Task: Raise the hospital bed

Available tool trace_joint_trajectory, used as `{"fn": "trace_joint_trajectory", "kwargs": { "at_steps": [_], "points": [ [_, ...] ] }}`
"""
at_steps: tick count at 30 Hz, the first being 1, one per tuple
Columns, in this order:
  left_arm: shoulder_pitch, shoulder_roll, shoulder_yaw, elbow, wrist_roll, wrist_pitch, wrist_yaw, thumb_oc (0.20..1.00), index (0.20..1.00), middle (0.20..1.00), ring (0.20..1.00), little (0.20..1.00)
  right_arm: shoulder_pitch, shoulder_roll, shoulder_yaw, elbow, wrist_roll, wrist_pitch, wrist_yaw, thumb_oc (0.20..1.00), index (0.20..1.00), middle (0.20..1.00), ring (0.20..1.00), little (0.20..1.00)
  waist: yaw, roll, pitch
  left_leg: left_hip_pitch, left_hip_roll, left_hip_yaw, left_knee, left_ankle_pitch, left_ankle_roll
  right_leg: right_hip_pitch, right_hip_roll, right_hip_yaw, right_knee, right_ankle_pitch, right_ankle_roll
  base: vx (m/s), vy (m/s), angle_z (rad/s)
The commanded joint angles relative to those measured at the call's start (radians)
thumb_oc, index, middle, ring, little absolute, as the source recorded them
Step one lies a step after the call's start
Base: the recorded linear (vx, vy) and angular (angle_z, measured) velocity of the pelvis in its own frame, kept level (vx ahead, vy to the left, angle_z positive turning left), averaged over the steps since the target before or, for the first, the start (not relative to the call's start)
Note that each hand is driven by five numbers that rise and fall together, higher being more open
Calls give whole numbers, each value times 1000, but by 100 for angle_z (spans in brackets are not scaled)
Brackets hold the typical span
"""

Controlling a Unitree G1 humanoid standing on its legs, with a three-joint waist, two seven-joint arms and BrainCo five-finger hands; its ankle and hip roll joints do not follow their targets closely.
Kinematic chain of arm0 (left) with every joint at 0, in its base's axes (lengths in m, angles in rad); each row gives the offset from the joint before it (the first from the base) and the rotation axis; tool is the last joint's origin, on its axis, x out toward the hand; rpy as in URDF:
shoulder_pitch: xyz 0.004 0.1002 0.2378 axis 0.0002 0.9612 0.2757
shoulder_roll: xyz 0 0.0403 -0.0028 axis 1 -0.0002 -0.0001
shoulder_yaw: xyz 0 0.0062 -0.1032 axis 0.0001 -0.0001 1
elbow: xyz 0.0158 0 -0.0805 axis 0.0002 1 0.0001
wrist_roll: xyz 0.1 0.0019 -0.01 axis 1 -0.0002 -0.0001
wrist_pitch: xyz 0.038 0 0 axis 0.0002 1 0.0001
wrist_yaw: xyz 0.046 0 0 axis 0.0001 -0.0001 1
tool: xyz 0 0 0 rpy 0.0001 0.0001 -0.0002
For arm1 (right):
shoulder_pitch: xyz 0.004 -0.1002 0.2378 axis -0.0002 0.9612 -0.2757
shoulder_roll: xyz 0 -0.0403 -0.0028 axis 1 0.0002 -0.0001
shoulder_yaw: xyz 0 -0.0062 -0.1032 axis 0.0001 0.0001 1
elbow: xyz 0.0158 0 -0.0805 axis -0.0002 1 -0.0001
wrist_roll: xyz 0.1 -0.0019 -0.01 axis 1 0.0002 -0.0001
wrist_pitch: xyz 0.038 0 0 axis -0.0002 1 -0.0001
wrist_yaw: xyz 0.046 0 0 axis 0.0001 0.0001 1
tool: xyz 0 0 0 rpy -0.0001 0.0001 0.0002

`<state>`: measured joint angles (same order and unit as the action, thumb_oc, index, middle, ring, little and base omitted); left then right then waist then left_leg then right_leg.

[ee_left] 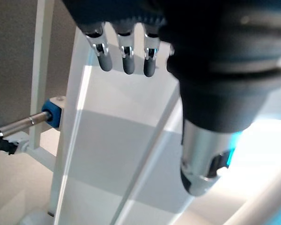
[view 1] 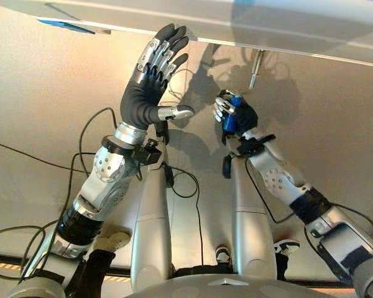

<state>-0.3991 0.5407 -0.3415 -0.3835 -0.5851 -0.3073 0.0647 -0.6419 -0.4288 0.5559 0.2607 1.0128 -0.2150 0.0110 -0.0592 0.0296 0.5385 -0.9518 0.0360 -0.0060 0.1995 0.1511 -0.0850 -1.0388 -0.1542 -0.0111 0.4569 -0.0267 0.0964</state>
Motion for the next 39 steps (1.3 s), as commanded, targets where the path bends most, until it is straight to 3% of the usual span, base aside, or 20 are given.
{"fn": "trace_joint_trajectory", "kwargs": {
  "at_steps": [1, 9, 10, 13, 16, 27, 39],
  "points": [
    [-30, -5, -13, -94, -32, -54, -2, 1000, 1000, 1000, 1000, 1000, -208, 139, 73, -103, -132, -38, 38, 200, 200, 200, 200, 200, 38, 33, -19, 23, -47, 24, 110, -131, 46, 71, 10, -59, -160, 113, 42, 0, 0, 0],
    [-33, 6, -37, -109, -70, -62, -2, 1000, 1000, 1000, 1000, 1000, -326, 234, 30, 327, -236, -3, -80, 200, 200, 200, 200, 200, 68, 56, -19, 14, -51, 21, 120, -134, 45, 68, 9, -58, -155, 111, 40, 0, 6, 1],
    [-33, 6, -37, -109, -70, -62, -2, 1000, 1000, 1000, 1000, 1000, -326, 234, 30, 327, -236, -3, -80, 200, 200, 200, 200, 200, 68, 56, -19, 14, -51, 21, 120, -134, 45, 68, 9, -58, -155, 111, 40, 0, 0, 0],
    [-41, 1, -59, -106, -85, -62, -4, 1000, 1000, 1000, 1000, 1000, -371, 225, -41, 565, -262, 16, -124, 200, 200, 200, 200, 200, 69, 62, -19, 19, -54, 24, 119, -136, 45, 73, 9, -58, -161, 111, 41, 0, 0, 0],
    [-68, 1, -90, -101, -94, -59, -15, 1000, 1000, 1000, 1000, 1000, -400, 158, -104, 791, -307, 44, -149, 200, 200, 200, 200, 200, 66, 70, -19, 21, -56, 23, 119, -138, 44, 71, 9, -55, -159, 109, 42, 0, 0, 0],
    [-93, 14, -104, -81, -89, -64, -51, 1000, 1000, 1000, 1000, 1000, -316, -37, -286, 992, -276, 52, -171, 200, 200, 200, 200, 200, 53, 98, -19, 23, -58, 34, 114, -141, 47, 60, 12, -45, -155, 100, 47, -2, 4, 3],
    [-71, 19, -76, -72, -89, -62, -56, 1000, 1000, 1000, 1000, 1000, -150, -134, -493, 1019, -103, -5, -208, 200, 200, 200, 200, 200, 26, 112, -19, 48, -52, 41, 89, -140, 43, 63, 18, -37, -152, 85, 45, 0, 0, 0]
  ]
}}
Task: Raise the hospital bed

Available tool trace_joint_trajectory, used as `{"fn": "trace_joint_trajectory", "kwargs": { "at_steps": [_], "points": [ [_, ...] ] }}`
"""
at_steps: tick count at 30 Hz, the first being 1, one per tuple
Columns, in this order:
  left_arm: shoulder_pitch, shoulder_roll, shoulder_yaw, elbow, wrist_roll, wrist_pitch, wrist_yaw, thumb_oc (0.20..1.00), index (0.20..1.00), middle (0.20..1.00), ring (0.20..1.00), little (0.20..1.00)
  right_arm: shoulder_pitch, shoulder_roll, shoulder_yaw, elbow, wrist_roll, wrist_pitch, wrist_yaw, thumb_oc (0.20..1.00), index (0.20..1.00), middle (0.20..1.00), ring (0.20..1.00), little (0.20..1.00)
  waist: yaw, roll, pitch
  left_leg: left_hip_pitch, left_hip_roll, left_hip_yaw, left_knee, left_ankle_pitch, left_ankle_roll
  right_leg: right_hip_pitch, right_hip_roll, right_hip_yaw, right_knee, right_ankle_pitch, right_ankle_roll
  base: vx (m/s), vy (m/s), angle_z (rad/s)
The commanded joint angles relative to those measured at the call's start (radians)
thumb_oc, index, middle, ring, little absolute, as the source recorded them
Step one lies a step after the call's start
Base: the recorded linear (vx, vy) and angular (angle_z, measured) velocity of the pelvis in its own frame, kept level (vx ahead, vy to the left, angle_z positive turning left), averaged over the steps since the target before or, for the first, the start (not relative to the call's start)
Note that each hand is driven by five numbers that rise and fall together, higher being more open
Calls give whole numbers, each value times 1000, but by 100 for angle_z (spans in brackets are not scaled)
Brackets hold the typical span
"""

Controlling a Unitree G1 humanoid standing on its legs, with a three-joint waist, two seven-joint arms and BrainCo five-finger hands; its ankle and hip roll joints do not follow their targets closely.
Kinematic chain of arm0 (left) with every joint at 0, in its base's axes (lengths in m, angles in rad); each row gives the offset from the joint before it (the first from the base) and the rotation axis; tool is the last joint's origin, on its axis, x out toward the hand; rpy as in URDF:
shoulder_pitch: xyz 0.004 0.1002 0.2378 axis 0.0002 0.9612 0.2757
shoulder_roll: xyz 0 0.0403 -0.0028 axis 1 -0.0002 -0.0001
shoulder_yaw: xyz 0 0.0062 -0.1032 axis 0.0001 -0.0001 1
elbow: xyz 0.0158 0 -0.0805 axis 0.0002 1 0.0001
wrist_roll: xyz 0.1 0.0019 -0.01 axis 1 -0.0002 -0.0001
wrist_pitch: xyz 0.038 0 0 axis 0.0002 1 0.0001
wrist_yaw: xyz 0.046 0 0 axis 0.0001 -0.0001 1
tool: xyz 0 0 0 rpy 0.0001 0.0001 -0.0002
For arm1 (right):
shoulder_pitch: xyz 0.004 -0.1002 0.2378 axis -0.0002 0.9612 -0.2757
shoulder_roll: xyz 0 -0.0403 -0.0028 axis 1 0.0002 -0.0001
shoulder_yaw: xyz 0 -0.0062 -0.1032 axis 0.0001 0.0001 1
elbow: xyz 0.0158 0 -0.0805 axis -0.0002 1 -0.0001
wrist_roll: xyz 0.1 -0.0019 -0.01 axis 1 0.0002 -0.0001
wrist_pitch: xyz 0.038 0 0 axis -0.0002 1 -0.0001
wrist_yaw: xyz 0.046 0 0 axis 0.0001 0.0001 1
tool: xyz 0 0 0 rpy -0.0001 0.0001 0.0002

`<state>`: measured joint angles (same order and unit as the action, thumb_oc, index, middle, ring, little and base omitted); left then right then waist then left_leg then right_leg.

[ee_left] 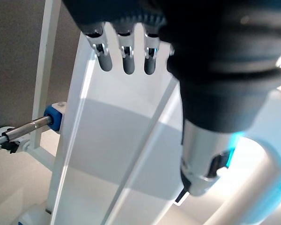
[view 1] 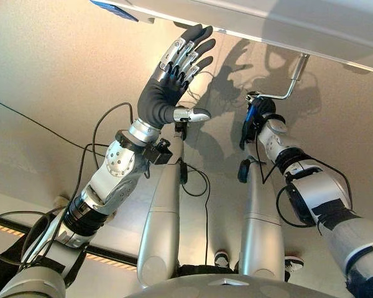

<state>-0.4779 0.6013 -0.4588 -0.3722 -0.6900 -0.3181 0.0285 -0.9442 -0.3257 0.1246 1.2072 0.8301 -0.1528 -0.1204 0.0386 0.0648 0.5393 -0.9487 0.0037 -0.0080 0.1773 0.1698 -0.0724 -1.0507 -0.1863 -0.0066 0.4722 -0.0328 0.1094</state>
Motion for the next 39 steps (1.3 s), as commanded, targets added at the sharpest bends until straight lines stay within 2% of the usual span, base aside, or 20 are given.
{"fn": "trace_joint_trajectory", "kwargs": {
  "at_steps": [1, 15, 17, 19, 22, 23, 24, 26, 27, 28, 29, 30, 32, 39],
  "points": [
    [10, -40, 46, -83, 17, -51, -19, 1000, 1000, 1000, 1000, 1000, 168, -245, -76, 81, 82, -68, -80, 200, 200, 200, 200, 200, -74, 77, -19, 46, -20, 42, 111, -159, 30, 76, 51, -41, -166, 89, 31, 0, 0, 0],
    [16, -22, 69, -89, 13, -57, -4, 1000, 1000, 1000, 1000, 1000, 318, -277, -162, 114, 63, -80, -118, 200, 200, 200, 200, 200, -88, 76, -19, 45, -17, 46, 117, -166, 30, 71, 51, -38, -150, 79, 27, 1, -3, 1],
    [20, -22, 85, -95, 17, -61, 2, 1000, 1000, 1000, 1000, 1000, 349, -259, -168, 52, 66, -112, -129, 200, 200, 200, 200, 200, -97, 70, -19, 43, -15, 47, 121, -167, 29, 70, 52, -37, -149, 79, 26, 0, 0, 0],
    [41, -28, 111, -102, 22, -64, 10, 1000, 1000, 1000, 1000, 1000, 396, -220, -156, -120, 57, -165, -140, 200, 200, 200, 200, 200, -107, 59, -19, 42, -13, 50, 121, -166, 30, 70, 56, -34, -153, 82, 26, 0, 0, 0],
    [73, -31, 162, -117, 41, -65, 13, 1000, 1000, 1000, 1000, 1000, 556, -149, -151, -546, 13, -262, -133, 200, 200, 200, 200, 200, -129, 34, -19, 36, -12, 53, 119, -163, 30, 62, 62, -29, -153, 87, 27, -7, -5, -5],
    [76, -30, 162, -118, 41, -64, 13, 1000, 1000, 1000, 1000, 1000, 565, -144, -152, -558, 7, -260, -140, 200, 200, 200, 200, 200, -129, 33, -19, 38, -12, 54, 119, -162, 30, 64, 61, -29, -152, 86, 27, -10, -19, -5],
    [94, -24, 188, -118, 45, -69, 11, 1000, 1000, 1000, 1000, 1000, 645, -124, -158, -790, 29, -311, -78, 200, 200, 200, 200, 200, -145, 17, -19, 31, -10, 56, 118, -160, 29, 56, 62, -27, -152, 90, 28, -13, -25, -5],
    [117, -20, 219, -124, 50, -67, 8, 1000, 1000, 1000, 1000, 1000, 723, -108, -172, -986, 56, -343, -15, 200, 200, 200, 200, 200, -159, 2, -19, 28, -8, 57, 120, -160, 29, 53, 63, -27, -150, 90, 29, -13, -20, -6],
    [129, -16, 228, -133, 44, -66, 3, 1000, 1000, 1000, 1000, 1000, 748, -99, -173, -1066, 98, -348, 31, 200, 200, 200, 200, 200, -162, -3, -19, 26, -7, 58, 121, -159, 29, 53, 64, -26, -150, 91, 29, -6, -5, -8],
    [130, -16, 228, -133, 44, -66, 3, 1000, 1000, 1000, 1000, 1000, 748, -99, -173, -1066, 98, -348, 32, 200, 200, 200, 200, 200, -162, -3, -19, 26, -7, 58, 121, -159, 29, 54, 64, -26, -150, 91, 29, -7, -1, -6],
    [140, -13, 239, -143, 44, -66, 2, 1000, 1000, 1000, 1000, 1000, 778, -94, -147, -1170, 133, -349, 87, 200, 200, 200, 200, 200, -165, -8, -19, 21, -5, 60, 123, -158, 29, 48, 64, -26, -150, 94, 29, -15, 2, -8],
    [170, 1, 257, -158, 44, -58, -3, 1000, 1000, 1000, 1000, 1000, 827, -118, -114, -1283, 152, -323, 151, 200, 200, 200, 200, 200, -170, -16, -19, 17, -4, 62, 127, -159, 29, 47, 65, -25, -151, 97, 29, -20, 0, -7],
    [196, 9, 269, -173, 45, -53, -10, 1000, 1000, 1000, 1000, 1000, 845, -133, -79, -1363, 201, -300, 209, 200, 200, 200, 200, 200, -172, -21, -19, 11, -5, 62, 130, -157, 29, 48, 65, -25, -155, 101, 29, -19, -8, -5],
    [212, 15, 267, -183, 57, -45, -19, 1000, 1000, 1000, 1000, 1000, 812, -180, 38, -1523, 268, -245, 292, 200, 200, 200, 200, 200, -167, -21, -19, 4, -3, 63, 133, -154, 28, 44, 67, -27, -153, 110, 29, 0, 0, 0]
  ]
}}
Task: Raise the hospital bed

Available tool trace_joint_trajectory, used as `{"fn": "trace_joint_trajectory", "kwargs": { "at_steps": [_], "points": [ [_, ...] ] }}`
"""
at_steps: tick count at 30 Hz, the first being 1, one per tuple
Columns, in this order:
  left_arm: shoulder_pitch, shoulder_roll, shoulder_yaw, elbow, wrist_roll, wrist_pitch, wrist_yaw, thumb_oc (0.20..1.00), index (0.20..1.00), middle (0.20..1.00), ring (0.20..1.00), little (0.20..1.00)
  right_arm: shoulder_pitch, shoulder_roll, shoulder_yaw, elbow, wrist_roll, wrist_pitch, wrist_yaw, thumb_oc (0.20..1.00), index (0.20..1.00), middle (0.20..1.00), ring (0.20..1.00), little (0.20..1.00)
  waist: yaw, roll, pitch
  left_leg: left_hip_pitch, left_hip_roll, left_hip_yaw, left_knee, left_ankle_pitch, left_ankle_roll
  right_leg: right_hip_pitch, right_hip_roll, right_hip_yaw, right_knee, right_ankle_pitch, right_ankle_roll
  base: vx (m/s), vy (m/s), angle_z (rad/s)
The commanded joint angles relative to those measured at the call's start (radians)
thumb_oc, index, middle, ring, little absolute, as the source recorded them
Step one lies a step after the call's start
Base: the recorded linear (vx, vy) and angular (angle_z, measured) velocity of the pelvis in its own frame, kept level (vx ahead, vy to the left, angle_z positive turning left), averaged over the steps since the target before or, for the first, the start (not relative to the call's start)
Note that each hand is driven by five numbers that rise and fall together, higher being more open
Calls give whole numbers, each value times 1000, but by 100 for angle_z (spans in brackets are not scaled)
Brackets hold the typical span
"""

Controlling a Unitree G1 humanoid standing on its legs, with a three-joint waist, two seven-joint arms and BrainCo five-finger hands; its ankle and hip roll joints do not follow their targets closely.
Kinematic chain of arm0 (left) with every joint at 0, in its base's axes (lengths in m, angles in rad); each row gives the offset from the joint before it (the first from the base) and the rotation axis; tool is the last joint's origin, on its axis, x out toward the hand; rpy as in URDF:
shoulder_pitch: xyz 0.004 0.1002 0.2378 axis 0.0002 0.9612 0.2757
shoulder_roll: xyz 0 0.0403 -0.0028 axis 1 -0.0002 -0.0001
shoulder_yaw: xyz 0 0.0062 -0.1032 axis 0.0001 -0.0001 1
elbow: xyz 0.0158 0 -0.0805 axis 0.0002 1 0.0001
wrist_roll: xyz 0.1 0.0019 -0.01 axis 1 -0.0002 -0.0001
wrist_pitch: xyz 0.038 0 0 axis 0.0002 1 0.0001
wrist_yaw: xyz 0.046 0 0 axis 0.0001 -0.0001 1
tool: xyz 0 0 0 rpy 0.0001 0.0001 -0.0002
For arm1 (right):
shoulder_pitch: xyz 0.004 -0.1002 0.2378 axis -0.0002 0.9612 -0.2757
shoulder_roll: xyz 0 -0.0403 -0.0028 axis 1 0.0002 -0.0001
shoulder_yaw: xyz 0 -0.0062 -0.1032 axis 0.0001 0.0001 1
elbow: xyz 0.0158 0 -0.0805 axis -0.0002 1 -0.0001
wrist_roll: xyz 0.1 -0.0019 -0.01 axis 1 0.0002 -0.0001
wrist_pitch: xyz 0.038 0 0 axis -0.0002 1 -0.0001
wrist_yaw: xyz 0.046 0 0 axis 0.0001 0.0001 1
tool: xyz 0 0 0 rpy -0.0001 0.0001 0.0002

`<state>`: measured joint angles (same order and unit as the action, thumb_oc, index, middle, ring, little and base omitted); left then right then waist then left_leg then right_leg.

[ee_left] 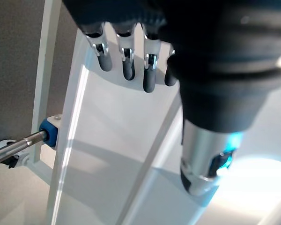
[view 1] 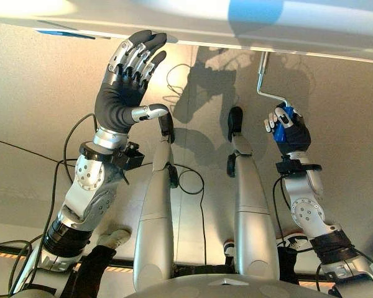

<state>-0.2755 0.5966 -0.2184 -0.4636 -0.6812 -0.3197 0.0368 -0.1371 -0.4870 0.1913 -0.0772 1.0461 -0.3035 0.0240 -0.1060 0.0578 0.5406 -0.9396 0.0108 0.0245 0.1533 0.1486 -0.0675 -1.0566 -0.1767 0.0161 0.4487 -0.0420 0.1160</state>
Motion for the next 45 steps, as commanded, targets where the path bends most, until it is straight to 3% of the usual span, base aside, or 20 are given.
{"fn": "trace_joint_trajectory", "kwargs": {
  "at_steps": [1, 9, 12, 21, 29, 30, 33, 39, 42, 45],
  "points": [
    [9, 18, 24, -91, 51, -43, -26, 1000, 1000, 1000, 1000, 1000, -6, -27, -12, -248, 48, -91, 146, 200, 200, 200, 200, 200, -20, -14, -21, -5, -10, 30, 157, -133, 24, 51, 58, -49, -130, 120, 21, 0, 0, 0],
    [-48, 0, -29, -70, 40, -48, -13, 1000, 1000, 1000, 1000, 1000, -204, -25, 184, -261, 80, -52, 165, 200, 200, 200, 200, 200, -2, -7, -21, -6, -9, 31, 158, -130, 24, 50, 56, -51, -133, 126, 20, 0, 0, 0],
    [-98, -58, -98, -42, -2, -42, -4, 1000, 1000, 1000, 1000, 1000, -374, 34, 337, -183, 63, -21, 141, 200, 200, 200, 200, 200, 16, 4, -21, -6, -9, 30, 158, -126, 24, 51, 54, -55, -133, 129, 18, -2, -3, -1],
    [-148, -112, -132, -6, -17, -40, 13, 1000, 1000, 1000, 1000, 1000, -622, 132, 431, 17, -50, 9, 66, 200, 200, 200, 200, 200, 47, 22, -21, -4, -10, 23, 158, -123, 24, 54, 49, -62, -135, 129, 15, 0, -3, -1],
    [-153, -122, -145, -12, -28, -42, 17, 1000, 1000, 1000, 1000, 1000, -751, 241, 443, 250, -123, 25, -9, 200, 200, 200, 200, 200, 72, 37, -21, -1, -12, 20, 161, -125, 24, 57, 44, -63, -134, 128, 14, 3, 7, -2],
    [-150, -115, -153, -20, -47, -47, 12, 1000, 1000, 1000, 1000, 1000, -787, 284, 433, 412, -167, 42, -55, 200, 200, 200, 200, 200, 85, 46, -21, -3, -13, 18, 162, -126, 24, 58, 42, -63, -134, 125, 14, 0, 0, 0],
    [-150, -115, -162, -20, -65, -45, 7, 1000, 1000, 1000, 1000, 1000, -804, 299, 415, 534, -198, 55, -90, 200, 200, 200, 200, 200, 90, 52, -21, 0, -14, 19, 159, -126, 24, 61, 41, -65, -135, 124, 14, 0, 0, 0],
    [-164, -122, -206, -16, -97, -46, -1, 1000, 1000, 1000, 1000, 1000, -837, 306, 274, 881, -190, 54, -187, 200, 200, 200, 200, 200, 97, 65, -21, 5, -18, 18, 158, -130, 24, 65, 40, -69, -132, 118, 15, 6, 7, 1],
    [-166, -126, -211, -19, -101, -46, -9, 1000, 1000, 1000, 1000, 1000, -844, 281, 237, 977, -209, 65, -193, 200, 200, 200, 200, 200, 97, 68, -21, 8, -20, 17, 159, -133, 23, 67, 40, -69, -131, 114, 14, 2, 4, 2],
    [-183, -122, -227, -13, -92, -48, -18, 1000, 1000, 1000, 1000, 1000, -867, 207, 190, 1192, -300, 106, -214, 200, 200, 200, 200, 200, 99, 74, -21, 13, -22, 18, 156, -135, 23, 73, 41, -69, -133, 111, 16, 6, 10, 7]
  ]
}}
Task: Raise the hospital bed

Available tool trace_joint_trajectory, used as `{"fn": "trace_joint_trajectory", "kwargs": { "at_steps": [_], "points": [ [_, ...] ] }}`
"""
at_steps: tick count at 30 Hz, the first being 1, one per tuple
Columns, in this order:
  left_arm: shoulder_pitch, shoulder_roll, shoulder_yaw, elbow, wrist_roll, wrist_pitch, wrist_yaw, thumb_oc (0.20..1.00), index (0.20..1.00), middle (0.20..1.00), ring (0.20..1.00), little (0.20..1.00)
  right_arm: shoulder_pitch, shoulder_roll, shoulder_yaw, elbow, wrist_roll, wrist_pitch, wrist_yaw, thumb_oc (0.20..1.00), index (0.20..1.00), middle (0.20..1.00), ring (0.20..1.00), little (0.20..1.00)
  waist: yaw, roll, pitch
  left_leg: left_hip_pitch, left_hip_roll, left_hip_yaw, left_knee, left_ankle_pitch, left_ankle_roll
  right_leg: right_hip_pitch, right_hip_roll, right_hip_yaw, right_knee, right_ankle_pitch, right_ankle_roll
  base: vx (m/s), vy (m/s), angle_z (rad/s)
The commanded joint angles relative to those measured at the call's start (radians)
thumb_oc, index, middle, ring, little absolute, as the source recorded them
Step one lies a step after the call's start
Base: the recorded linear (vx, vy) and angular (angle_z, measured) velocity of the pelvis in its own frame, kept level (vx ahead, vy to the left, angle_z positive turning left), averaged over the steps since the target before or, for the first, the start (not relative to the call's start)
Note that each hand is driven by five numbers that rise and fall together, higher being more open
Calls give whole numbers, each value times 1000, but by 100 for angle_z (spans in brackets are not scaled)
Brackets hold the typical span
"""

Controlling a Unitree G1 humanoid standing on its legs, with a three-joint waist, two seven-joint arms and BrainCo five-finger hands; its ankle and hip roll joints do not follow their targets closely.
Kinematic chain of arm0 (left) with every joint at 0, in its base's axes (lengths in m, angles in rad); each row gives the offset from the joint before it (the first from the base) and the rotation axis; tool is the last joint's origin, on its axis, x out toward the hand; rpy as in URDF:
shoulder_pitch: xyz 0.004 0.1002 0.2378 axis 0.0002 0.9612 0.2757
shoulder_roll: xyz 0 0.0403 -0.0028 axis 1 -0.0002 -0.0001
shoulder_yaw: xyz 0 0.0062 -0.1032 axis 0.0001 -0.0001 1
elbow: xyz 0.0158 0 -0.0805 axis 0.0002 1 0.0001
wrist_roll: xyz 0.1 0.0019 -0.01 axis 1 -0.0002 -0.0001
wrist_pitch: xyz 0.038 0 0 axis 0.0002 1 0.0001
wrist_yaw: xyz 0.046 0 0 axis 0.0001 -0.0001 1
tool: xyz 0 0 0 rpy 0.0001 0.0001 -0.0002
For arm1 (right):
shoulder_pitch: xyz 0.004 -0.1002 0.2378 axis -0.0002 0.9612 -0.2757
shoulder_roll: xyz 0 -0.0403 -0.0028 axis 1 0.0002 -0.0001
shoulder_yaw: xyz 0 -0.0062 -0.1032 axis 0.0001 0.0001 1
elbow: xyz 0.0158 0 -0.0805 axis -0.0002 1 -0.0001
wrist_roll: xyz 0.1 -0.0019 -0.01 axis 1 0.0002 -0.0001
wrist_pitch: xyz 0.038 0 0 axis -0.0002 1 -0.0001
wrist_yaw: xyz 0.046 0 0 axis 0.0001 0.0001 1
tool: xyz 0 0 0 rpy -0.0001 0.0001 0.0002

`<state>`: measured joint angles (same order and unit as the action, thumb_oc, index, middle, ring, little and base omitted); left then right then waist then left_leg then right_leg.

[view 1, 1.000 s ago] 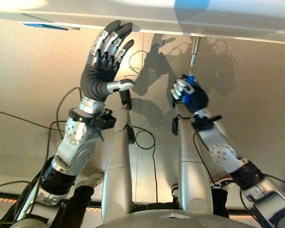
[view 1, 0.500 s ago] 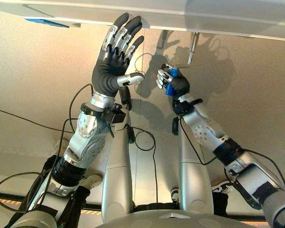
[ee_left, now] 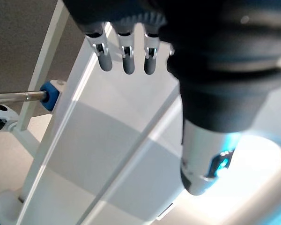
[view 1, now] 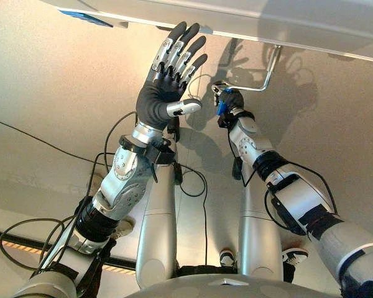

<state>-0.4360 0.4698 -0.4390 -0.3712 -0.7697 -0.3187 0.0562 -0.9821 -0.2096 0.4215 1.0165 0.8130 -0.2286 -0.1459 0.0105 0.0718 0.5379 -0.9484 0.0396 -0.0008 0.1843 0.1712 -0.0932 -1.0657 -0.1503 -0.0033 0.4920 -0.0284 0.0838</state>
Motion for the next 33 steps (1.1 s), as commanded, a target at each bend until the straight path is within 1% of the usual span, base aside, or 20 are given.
{"fn": "trace_joint_trajectory", "kwargs": {
  "at_steps": [1, 2, 4, 5, 7, 9, 10, 11, 12, 14, 18, 19, 21, 26, 27, 29, 30, 31, 32, 33],
  "points": [
    [-23, 5, -7, -105, -4, -50, -37, 1000, 1000, 1000, 1000, 1000, -23, -70, -41, 100, -67, 30, -43, 200, 200, 200, 200, 200, -17, 60, -18, 22, -51, 43, 125, -158, 48, 82, 15, -50, -176, 97, 48, 8, 15, 7],
    [-29, 11, -11, -104, -2, -48, -43, 1000, 1000, 1000, 1000, 1000, -26, -114, -60, 185, -107, 54, -47, 200, 200, 200, 200, 200, -18, 65, -18, 23, -52, 42, 123, -158, 49, 83, 14, -51, -175, 95, 49, 4, 9, 7],
    [-30, 13, -13, -103, -2, -49, -46, 1000, 1000, 1000, 1000, 1000, -27, -132, -68, 212, -118, 58, -46, 200, 200, 200, 200, 200, -16, 67, -18, 24, -53, 41, 123, -158, 50, 83, 14, -53, -174, 94, 48, 3, 11, 8],
    [-39, 17, -18, -102, 3, -51, -47, 1000, 1000, 1000, 1000, 1000, -34, -176, -89, 260, -133, 68, -50, 200, 200, 200, 200, 200, -16, 74, -18, 24, -54, 41, 119, -158, 49, 82, 14, -53, -174, 91, 50, 5, 21, 6],
    [-45, 19, -19, -101, 7, -50, -52, 1000, 1000, 1000, 1000, 1000, -24, -228, -120, 286, -123, 69, -58, 200, 200, 200, 200, 200, -16, 80, -18, 29, -55, 40, 113, -156, 48, 82, 14, -51, -174, 88, 50, 5, 19, 5],
    [-45, 19, -17, -100, 11, -53, -55, 1000, 1000, 1000, 1000, 1000, -12, -265, -144, 299, -115, 67, -60, 200, 200, 200, 200, 200, -17, 84, -18, 31, -56, 41, 110, -156, 48, 81, 14, -50, -174, 87, 51, 1, 4, 6],
    [-46, 19, -17, -100, 11, -53, -55, 1000, 1000, 1000, 1000, 1000, -12, -265, -144, 299, -115, 67, -60, 200, 200, 200, 200, 200, -17, 84, -18, 31, -56, 41, 110, -156, 48, 81, 14, -50, -174, 87, 51, 6, 1, 4],
    [-47, 22, -18, -98, 17, -53, -60, 1000, 1000, 1000, 1000, 1000, 8, -301, -171, 313, -104, 68, -65, 200, 200, 200, 200, 200, -19, 88, -18, 33, -55, 42, 109, -157, 48, 80, 13, -50, -172, 85, 52, 0, 0, 0],
    [-47, 22, -18, -98, 17, -53, -60, 1000, 1000, 1000, 1000, 1000, 8, -301, -171, 313, -104, 68, -65, 200, 200, 200, 200, 200, -19, 88, -18, 33, -55, 42, 109, -157, 48, 80, 13, -50, -172, 85, 52, 0, 0, 0],
    [-53, 35, -17, -96, 26, -54, -67, 1000, 1000, 1000, 1000, 1000, 39, -345, -210, 333, -92, 68, -73, 200, 200, 200, 200, 200, -27, 92, -18, 37, -56, 43, 109, -159, 49, 81, 13, -48, -170, 82, 51, 0, 0, 0],
    [-49, 55, -4, -98, 34, -56, -71, 1000, 1000, 1000, 1000, 1000, 98, -377, -276, 343, -50, 54, -84, 200, 200, 200, 200, 200, -33, 94, -18, 45, -55, 46, 105, -160, 50, 84, 13, -46, -171, 81, 53, 0, 0, 0],
    [-49, 55, -5, -98, 34, -56, -71, 1000, 1000, 1000, 1000, 1000, 100, -377, -277, 343, -50, 54, -84, 200, 200, 200, 200, 200, -32, 93, -18, 45, -55, 46, 104, -160, 50, 85, 13, -46, -171, 81, 53, 0, 0, 0],
    [-34, 75, 21, -101, 45, -59, -69, 1000, 1000, 1000, 1000, 1000, 172, -390, -338, 329, 4, 29, -91, 200, 200, 200, 200, 200, -45, 87, -18, 49, -54, 48, 100, -160, 50, 87, 15, -44, -175, 79, 53, 0, 0, 0],
    [-18, 97, 42, -97, 59, -64, -59, 1000, 1000, 1000, 1000, 1000, 245, -399, -378, 292, 25, 2, -97, 200, 200, 200, 200, 200, -56, 77, -18, 55, -54, 45, 98, -161, 51, 95, 16, -44, -178, 77, 53, 1, -3, -1],
    [-7, 107, 59, -100, 82, -67, -50, 1000, 1000, 1000, 1000, 1000, 288, -393, -400, 253, 50, -25, -102, 200, 200, 200, 200, 200, -63, 71, -18, 57, -52, 45, 97, -162, 51, 97, 17, -43, -177, 77, 53, 0, 0, 0],
    [3, 121, 76, -107, 101, -69, -40, 1000, 1000, 1000, 1000, 1000, 329, -376, -416, 192, 60, -55, -111, 200, 200, 200, 200, 200, -70, 61, -18, 59, -52, 46, 99, -164, 51, 99, 19, -41, -178, 77, 53, 0, 0, 0],
    [3, 121, 76, -107, 101, -69, -40, 1000, 1000, 1000, 1000, 1000, 329, -376, -416, 191, 59, -55, -112, 200, 200, 200, 200, 200, -70, 61, -18, 59, -52, 46, 99, -164, 51, 99, 19, -41, -178, 77, 53, 0, 0, 0],
    [16, 125, 93, -108, 105, -72, -35, 1000, 1000, 1000, 1000, 1000, 381, -358, -431, 124, 59, -83, -120, 200, 200, 200, 200, 200, -79, 51, -18, 58, -51, 46, 100, -165, 51, 99, 20, -40, -177, 77, 54, 9, -7, 4],
    [21, 126, 103, -109, 108, -73, -30, 1000, 1000, 1000, 1000, 1000, 405, -346, -433, 76, 54, -97, -124, 200, 200, 200, 200, 200, -83, 48, -18, 57, -50, 47, 101, -165, 51, 99, 21, -39, -178, 77, 53, 8, -7, 5],
    [23, 127, 103, -110, 108, -73, -30, 1000, 1000, 1000, 1000, 1000, 410, -343, -435, 69, 51, -96, -129, 200, 200, 200, 200, 200, -83, 47, -18, 58, -50, 48, 101, -165, 51, 100, 21, -39, -177, 77, 53, 9, -3, 4]
  ]
}}
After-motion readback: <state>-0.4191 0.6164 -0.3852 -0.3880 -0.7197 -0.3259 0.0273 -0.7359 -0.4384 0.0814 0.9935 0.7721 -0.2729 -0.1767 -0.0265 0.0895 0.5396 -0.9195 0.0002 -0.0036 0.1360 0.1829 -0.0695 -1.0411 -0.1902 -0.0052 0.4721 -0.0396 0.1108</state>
